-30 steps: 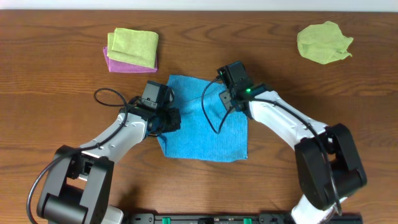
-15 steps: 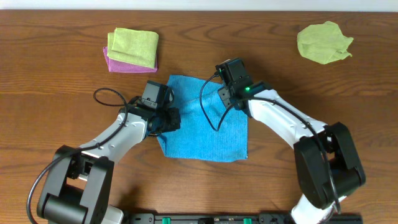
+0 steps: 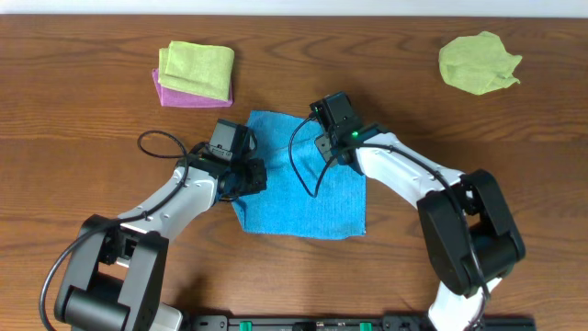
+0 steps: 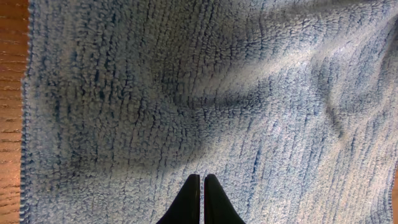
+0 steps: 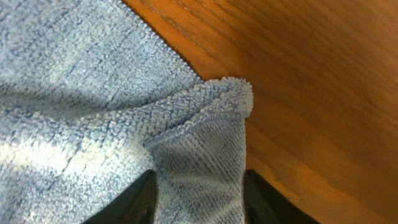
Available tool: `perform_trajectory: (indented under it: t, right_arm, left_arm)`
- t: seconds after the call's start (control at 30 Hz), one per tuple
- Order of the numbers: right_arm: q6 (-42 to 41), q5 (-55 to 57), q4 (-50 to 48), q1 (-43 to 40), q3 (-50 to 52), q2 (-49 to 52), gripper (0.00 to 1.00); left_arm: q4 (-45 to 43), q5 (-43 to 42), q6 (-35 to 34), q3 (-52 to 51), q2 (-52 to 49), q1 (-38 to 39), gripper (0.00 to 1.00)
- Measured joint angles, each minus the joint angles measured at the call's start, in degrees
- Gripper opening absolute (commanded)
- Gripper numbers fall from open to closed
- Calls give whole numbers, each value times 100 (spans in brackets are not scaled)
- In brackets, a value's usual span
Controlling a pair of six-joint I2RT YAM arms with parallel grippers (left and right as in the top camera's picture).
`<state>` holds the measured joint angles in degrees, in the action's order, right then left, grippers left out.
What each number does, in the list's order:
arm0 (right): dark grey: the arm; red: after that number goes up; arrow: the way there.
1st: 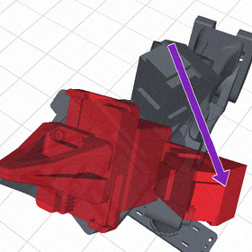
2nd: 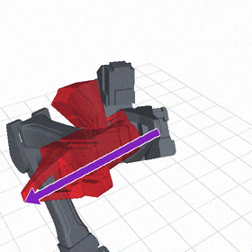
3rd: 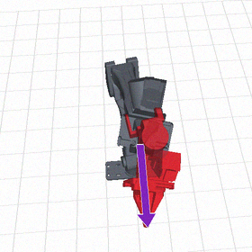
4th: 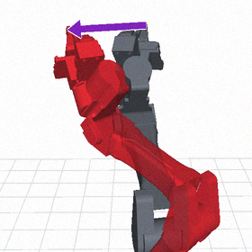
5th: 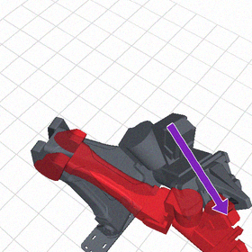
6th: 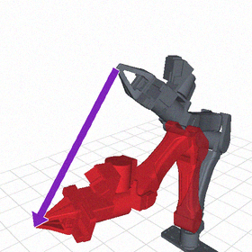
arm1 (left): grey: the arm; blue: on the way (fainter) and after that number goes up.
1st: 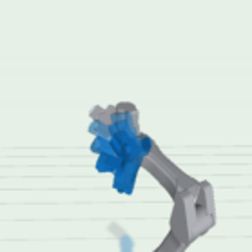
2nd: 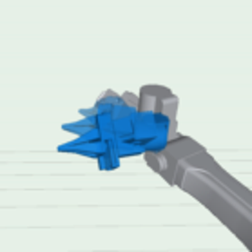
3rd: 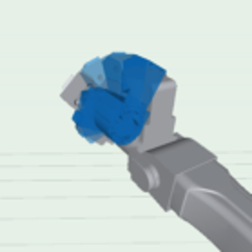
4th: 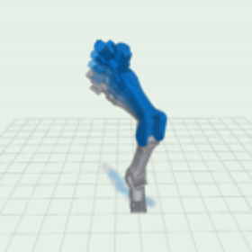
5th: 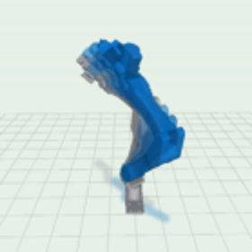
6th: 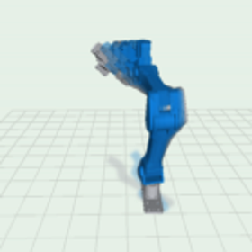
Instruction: Fold the cloth
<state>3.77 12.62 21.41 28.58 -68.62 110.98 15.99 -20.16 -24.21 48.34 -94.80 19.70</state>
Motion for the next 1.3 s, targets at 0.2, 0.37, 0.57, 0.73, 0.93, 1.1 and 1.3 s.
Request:
perform_trajectory:
  t: [0.2,0.37,0.57,0.73,0.93,1.1,1.3]
  right_arm:
    - [11,96,-114,0,-2,31,24]
    - [11,138,-136,0,-2,31,15]
    - [11,306,-155,0,0,31,4]
    - [2,846,-260,-26,-2,31,2]
    - [-20,1110,-299,-308,0,31,2]
    - [-68,1198,-409,-588,0,31,15]
    - [-157,1377,-671,-730,-2,31,68]
  left_arm:
    - [0,0,0,0,0,0,6]
    - [0,0,0,0,0,0,6]
    - [0,0,0,0,0,0,6]
    - [2,0,0,0,0,0,6]
    - [87,2,0,0,0,0,6]
    - [114,4,0,0,0,0,6]
    - [85,20,-2,0,0,0,6]
